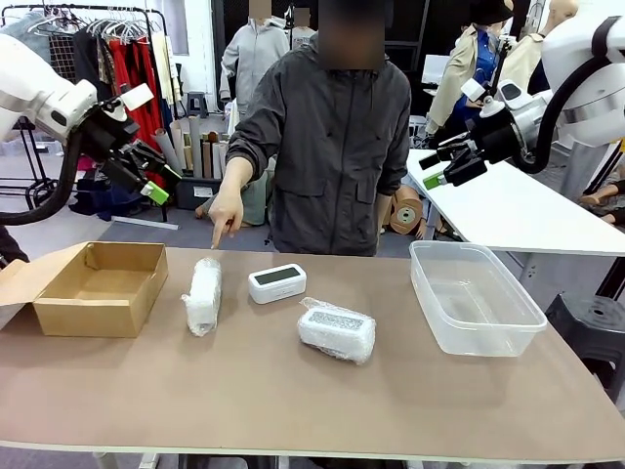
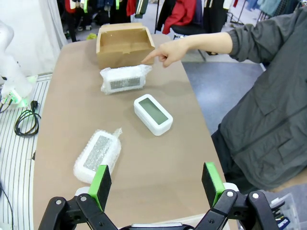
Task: Separate and place wrapped and unwrapped clocks.
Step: Pick up the Digital clock indicated by the person.
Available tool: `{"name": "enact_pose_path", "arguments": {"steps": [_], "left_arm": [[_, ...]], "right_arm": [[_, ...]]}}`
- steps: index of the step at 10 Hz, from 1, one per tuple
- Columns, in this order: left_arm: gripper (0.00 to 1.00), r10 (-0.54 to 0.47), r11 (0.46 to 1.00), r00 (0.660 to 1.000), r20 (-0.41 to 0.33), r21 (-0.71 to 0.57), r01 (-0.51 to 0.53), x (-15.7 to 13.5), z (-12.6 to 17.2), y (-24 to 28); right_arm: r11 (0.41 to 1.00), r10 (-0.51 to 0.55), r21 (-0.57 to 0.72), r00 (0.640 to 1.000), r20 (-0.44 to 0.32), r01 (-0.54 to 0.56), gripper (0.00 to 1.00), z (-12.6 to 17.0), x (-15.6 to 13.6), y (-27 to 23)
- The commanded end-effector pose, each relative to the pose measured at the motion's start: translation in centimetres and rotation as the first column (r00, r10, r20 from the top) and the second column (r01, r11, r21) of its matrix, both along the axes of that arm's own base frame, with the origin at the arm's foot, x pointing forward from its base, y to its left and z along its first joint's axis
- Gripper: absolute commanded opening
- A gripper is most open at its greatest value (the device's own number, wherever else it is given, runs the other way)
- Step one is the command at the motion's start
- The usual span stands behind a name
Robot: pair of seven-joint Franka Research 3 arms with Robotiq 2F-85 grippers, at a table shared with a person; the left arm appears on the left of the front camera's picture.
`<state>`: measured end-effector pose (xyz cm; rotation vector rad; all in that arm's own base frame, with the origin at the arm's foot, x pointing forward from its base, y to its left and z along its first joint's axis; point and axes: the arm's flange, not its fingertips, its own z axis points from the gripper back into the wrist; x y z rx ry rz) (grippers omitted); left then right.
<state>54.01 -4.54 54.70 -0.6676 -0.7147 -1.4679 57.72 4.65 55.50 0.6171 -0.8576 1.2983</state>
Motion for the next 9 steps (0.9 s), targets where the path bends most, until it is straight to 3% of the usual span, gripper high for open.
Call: {"name": "enact_pose_path", "arguments": {"steps": [1,8,9], "left_arm": [[1.0,0.0,1.0,1.0,0.001,-0.001,0.0,0.07,0.06,0.08],[1.0,0.0,1.0,1.0,0.0,0.0,0.0,0.0,0.0,0.0],[1.0,0.033,0.997,0.997,-0.068,0.075,-0.028,-0.88,0.89,-0.91]], "right_arm": [[1.0,-0.002,0.0,1.0,0.005,0.002,1.0,0.22,-0.06,-0.01],[1.0,-0.002,0.0,1.0,0.005,0.002,1.0,0.22,-0.06,-0.01],[1.0,-0.002,0.0,1.0,0.005,0.002,1.0,0.22,-0.06,-0.01]]}}
